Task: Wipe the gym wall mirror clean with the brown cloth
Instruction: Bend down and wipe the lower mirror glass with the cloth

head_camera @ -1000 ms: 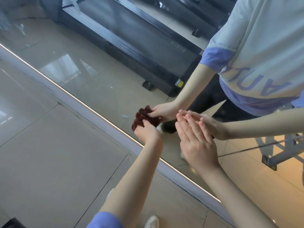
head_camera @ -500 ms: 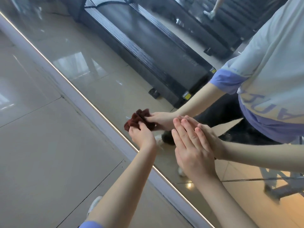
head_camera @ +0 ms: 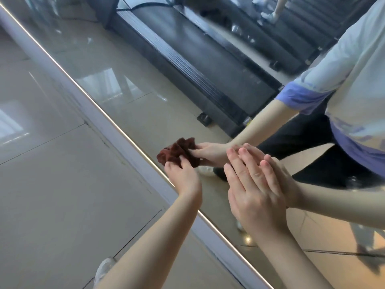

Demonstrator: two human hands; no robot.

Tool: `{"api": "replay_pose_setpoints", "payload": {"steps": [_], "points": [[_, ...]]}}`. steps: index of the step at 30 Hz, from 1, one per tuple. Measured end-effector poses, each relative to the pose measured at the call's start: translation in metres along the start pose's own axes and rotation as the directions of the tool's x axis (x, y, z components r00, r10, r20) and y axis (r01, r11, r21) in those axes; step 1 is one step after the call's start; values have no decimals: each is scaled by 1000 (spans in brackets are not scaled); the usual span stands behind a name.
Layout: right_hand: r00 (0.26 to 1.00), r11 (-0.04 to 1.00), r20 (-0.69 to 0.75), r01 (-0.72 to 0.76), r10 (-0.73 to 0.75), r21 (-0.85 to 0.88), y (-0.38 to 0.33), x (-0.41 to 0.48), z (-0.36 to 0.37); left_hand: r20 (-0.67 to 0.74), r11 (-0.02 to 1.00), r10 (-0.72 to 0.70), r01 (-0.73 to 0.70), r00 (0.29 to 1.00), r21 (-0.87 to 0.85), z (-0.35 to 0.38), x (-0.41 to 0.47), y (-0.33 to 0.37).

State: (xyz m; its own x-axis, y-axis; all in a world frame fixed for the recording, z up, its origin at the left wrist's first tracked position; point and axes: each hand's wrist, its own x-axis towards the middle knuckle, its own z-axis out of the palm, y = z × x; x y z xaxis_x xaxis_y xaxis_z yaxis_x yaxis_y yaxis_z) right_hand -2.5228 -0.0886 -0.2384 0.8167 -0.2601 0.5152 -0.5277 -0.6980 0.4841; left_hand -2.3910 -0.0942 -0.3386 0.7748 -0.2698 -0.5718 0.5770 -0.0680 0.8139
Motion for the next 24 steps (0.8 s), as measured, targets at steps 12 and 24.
{"api": "replay_pose_setpoints", "payload": {"steps": [12, 24], "points": [[997, 997, -27, -69, 68, -34, -11, -3, 7, 91, 999, -2, -1, 996, 40, -12, 16, -4], [999, 998, -3, -51, 51, -37, -10, -8, 8, 167, 996, 4, -18, 986, 82, -23, -13, -10]]}}
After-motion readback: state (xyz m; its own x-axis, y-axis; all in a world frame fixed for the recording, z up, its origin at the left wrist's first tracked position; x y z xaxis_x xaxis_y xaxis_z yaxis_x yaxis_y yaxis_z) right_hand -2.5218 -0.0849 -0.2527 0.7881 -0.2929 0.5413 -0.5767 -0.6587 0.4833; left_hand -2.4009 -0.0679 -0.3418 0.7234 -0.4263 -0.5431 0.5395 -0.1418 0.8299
